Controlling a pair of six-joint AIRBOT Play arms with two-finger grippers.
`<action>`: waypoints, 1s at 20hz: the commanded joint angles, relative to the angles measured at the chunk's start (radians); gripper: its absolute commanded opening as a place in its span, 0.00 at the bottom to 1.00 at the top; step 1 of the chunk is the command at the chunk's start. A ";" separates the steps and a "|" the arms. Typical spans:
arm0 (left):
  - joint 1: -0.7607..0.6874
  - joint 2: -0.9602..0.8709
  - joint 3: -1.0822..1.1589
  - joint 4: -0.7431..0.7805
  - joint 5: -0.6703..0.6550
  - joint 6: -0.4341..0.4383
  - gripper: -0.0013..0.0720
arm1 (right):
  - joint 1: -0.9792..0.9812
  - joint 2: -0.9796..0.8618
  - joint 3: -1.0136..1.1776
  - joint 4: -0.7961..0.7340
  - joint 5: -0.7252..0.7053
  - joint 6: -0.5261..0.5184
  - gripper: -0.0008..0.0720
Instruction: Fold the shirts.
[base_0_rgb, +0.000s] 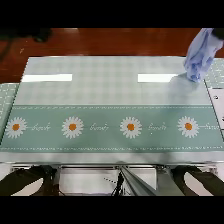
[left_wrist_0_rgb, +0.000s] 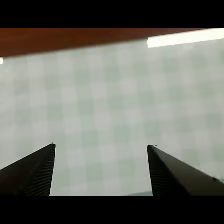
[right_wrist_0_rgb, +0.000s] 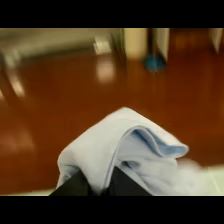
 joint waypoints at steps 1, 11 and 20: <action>0.000 0.109 0.145 -0.013 -0.011 0.000 0.99 | 0.073 0.243 0.001 0.058 -0.020 -0.064 0.05; 0.000 0.277 0.146 -0.023 -0.236 0.000 0.99 | 0.413 0.218 0.001 0.117 0.340 -0.080 0.05; 0.000 0.269 0.093 -0.022 -0.244 0.000 0.99 | 1.004 -0.355 0.001 0.240 0.307 -0.079 0.17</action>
